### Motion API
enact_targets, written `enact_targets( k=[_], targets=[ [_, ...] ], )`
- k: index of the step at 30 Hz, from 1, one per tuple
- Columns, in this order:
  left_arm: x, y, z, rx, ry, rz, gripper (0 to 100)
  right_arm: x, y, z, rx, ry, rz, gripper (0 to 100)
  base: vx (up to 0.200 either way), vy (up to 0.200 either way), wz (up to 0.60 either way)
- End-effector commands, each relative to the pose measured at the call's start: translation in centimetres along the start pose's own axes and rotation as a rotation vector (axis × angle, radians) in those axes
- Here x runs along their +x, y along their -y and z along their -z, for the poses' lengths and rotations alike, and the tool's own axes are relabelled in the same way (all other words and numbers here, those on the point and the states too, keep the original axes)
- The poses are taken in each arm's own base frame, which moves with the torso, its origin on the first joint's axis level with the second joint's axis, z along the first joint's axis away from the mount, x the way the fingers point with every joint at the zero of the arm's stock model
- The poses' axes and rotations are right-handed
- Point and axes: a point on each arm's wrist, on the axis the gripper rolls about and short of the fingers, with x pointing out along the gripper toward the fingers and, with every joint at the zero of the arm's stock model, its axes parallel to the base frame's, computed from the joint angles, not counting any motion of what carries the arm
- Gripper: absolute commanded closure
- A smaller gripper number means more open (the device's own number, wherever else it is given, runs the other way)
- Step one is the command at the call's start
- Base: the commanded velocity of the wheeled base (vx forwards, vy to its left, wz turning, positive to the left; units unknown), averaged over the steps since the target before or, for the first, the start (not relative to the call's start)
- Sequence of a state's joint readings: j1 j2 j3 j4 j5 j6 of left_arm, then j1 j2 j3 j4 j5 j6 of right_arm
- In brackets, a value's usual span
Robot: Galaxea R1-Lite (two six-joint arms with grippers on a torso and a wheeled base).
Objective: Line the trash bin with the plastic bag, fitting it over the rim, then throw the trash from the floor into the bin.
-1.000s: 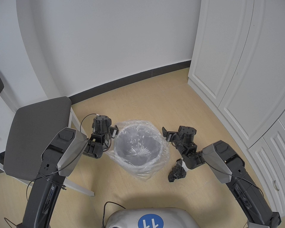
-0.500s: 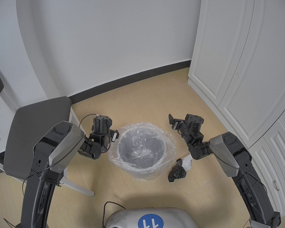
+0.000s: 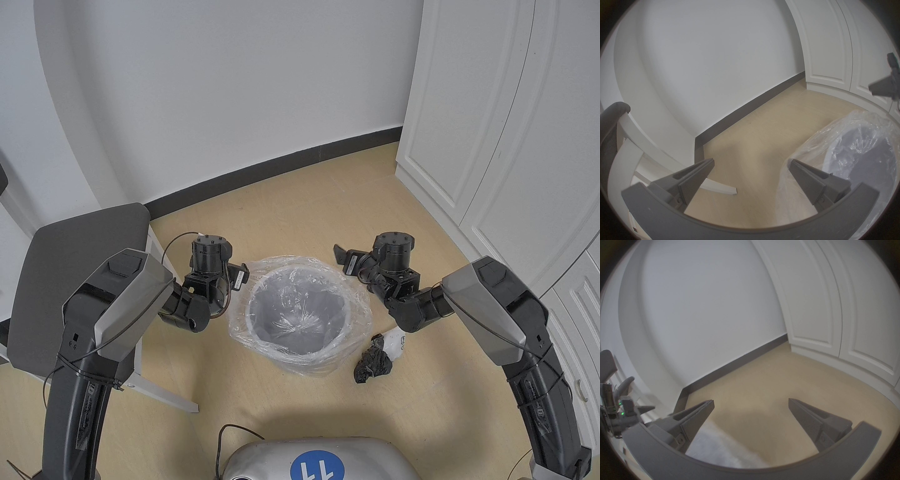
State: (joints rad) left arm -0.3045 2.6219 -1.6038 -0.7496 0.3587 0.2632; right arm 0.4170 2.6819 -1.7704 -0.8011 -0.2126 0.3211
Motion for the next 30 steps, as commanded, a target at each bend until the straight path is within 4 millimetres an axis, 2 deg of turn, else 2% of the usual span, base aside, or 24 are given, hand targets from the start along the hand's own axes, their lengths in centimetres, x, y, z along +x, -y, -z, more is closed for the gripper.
enact_targets(
  k=[1, 6, 12, 19, 23, 30],
  targets=[
    [-0.5, 0.3, 0.5, 0.004, -0.004, 0.006, 0, -3.6, -3.0, -2.9, -0.002, -0.153, -0.018, 0, 0.000, 0.000, 0.00],
    [-0.6, 0.3, 0.8, 0.004, -0.006, 0.007, 0, -4.0, -2.8, -1.7, -0.032, -0.263, 0.010, 0, 0.000, 0.000, 0.00],
    [-0.7, 0.3, 1.1, 0.006, -0.007, 0.009, 0, -3.8, -2.8, -1.1, -0.037, -0.284, -0.009, 0, 0.000, 0.000, 0.00],
    [-0.7, 0.4, 1.2, 0.006, -0.006, 0.008, 0, -3.3, -2.5, 1.2, -0.106, -0.325, -0.018, 0, 0.000, 0.000, 0.00],
    [-0.8, 0.4, 1.3, 0.006, -0.006, 0.010, 0, -2.8, -1.7, 2.4, -0.138, -0.342, -0.006, 0, 0.000, 0.000, 0.00],
    [-0.7, 0.3, 1.3, 0.005, -0.006, 0.008, 0, -2.0, 0.2, 2.3, -0.144, -0.338, 0.029, 0, 0.000, 0.000, 0.00]
  ],
)
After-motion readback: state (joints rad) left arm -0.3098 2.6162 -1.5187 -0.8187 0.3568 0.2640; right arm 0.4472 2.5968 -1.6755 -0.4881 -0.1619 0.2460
